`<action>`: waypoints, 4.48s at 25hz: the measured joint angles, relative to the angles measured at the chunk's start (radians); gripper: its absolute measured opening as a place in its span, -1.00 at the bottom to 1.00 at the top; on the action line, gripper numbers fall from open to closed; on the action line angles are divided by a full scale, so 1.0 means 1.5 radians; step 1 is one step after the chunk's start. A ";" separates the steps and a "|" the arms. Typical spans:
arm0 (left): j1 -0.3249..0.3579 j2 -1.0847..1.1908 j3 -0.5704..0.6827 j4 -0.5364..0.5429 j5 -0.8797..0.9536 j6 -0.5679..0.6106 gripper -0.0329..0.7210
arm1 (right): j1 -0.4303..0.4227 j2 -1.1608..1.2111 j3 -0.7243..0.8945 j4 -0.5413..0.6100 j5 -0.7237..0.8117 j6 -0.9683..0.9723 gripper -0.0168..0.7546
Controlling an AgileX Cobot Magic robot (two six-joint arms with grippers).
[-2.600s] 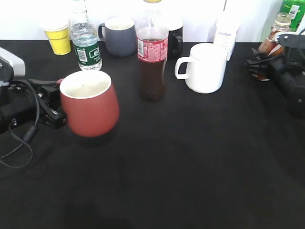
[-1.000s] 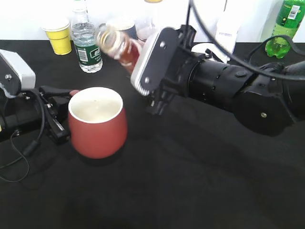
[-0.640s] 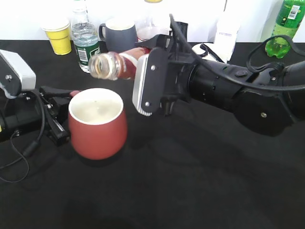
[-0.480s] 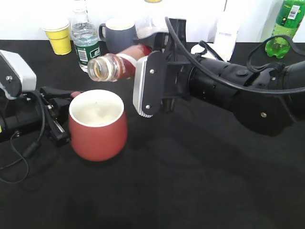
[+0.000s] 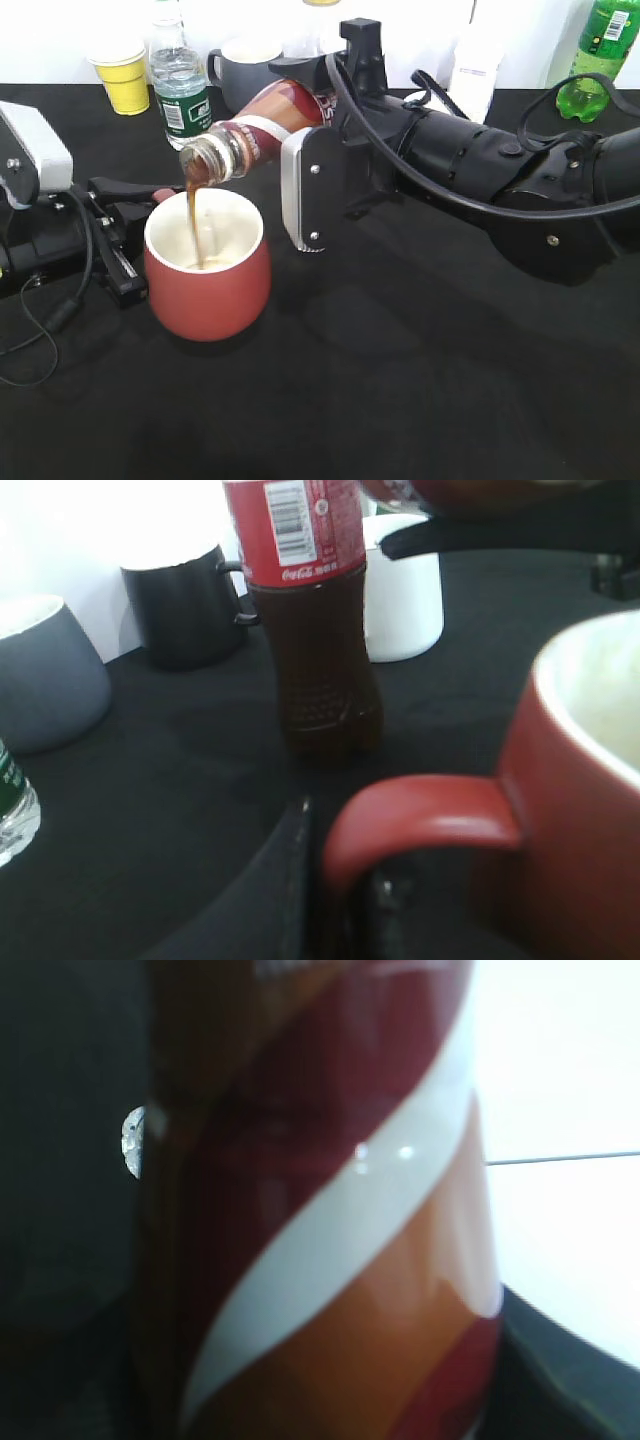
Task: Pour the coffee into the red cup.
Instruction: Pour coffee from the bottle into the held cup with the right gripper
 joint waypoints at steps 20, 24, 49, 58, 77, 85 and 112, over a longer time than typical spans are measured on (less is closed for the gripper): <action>0.000 0.000 0.000 0.000 -0.009 0.000 -0.70 | 0.000 0.000 -0.001 0.004 -0.008 -0.048 0.41; 0.000 0.000 0.000 0.000 -0.009 0.000 -0.70 | 0.000 0.000 -0.001 0.004 -0.008 -0.049 0.41; 0.000 0.000 0.000 0.000 -0.008 0.005 -0.69 | 0.000 0.000 -0.001 0.004 -0.012 -0.064 0.41; 0.000 0.000 0.000 0.000 -0.007 0.005 -0.69 | 0.000 0.000 -0.001 0.004 -0.013 -0.069 0.41; 0.000 0.000 0.000 0.000 -0.006 0.005 -0.69 | 0.000 0.000 -0.001 0.004 -0.029 -0.085 0.41; 0.000 0.000 0.000 0.000 -0.006 0.005 -0.68 | 0.000 0.000 -0.001 0.004 -0.030 -0.092 0.41; 0.000 0.000 0.000 0.000 -0.003 0.007 -0.67 | 0.000 0.000 -0.001 0.004 -0.045 -0.108 0.41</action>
